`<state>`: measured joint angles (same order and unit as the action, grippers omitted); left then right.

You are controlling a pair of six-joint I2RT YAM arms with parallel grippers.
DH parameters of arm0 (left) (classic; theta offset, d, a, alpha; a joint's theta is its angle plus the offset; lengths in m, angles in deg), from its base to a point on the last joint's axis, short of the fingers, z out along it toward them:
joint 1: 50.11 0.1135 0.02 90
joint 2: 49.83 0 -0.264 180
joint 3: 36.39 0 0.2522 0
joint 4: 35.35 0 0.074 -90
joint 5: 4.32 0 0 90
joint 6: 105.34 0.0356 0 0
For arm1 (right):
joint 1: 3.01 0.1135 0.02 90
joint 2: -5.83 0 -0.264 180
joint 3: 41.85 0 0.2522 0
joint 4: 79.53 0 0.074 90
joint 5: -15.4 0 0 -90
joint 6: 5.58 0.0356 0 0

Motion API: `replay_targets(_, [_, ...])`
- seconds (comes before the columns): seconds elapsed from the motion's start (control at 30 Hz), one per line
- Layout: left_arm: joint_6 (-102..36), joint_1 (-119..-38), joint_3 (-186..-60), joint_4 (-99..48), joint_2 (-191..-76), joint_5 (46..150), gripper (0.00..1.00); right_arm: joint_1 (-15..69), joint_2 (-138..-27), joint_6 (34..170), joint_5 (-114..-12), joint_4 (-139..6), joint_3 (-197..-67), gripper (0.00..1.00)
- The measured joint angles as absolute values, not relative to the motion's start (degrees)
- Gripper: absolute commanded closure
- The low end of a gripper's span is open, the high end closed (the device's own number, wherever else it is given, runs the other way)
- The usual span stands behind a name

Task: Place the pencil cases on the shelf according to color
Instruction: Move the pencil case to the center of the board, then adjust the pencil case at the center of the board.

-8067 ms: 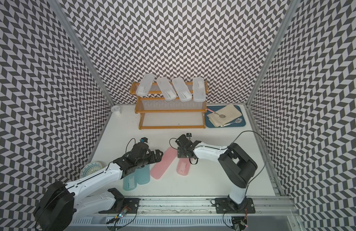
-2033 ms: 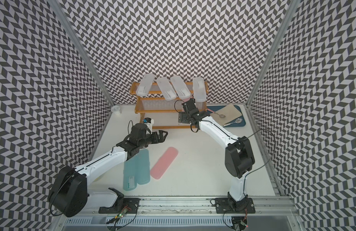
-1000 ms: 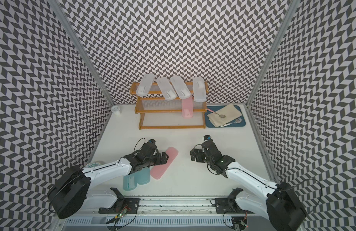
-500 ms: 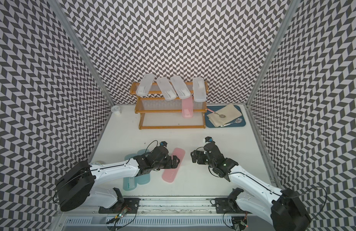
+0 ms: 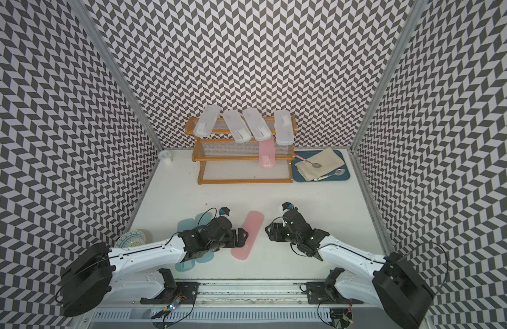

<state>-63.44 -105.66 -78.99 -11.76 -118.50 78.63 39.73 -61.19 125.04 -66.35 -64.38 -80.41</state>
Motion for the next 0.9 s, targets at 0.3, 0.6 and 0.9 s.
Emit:
replay_targets(0.3, [-63.8,-106.9,-75.8,-14.0,-116.4,80.0,0.00,41.1,-75.3,126.2,-64.9,-70.3,-86.6,0.37])
replay_targets(0.6, [-64.1,-110.1,-75.8,-17.2,-120.2,81.8,0.00,41.1,-87.6,126.5,-64.6,-72.0,-99.0,0.37])
replay_targets(0.9, [-65.6,-114.8,-79.3,-20.1,-126.6,82.3,0.00,40.7,-91.8,122.5,-65.1,-68.5,-108.1,0.39])
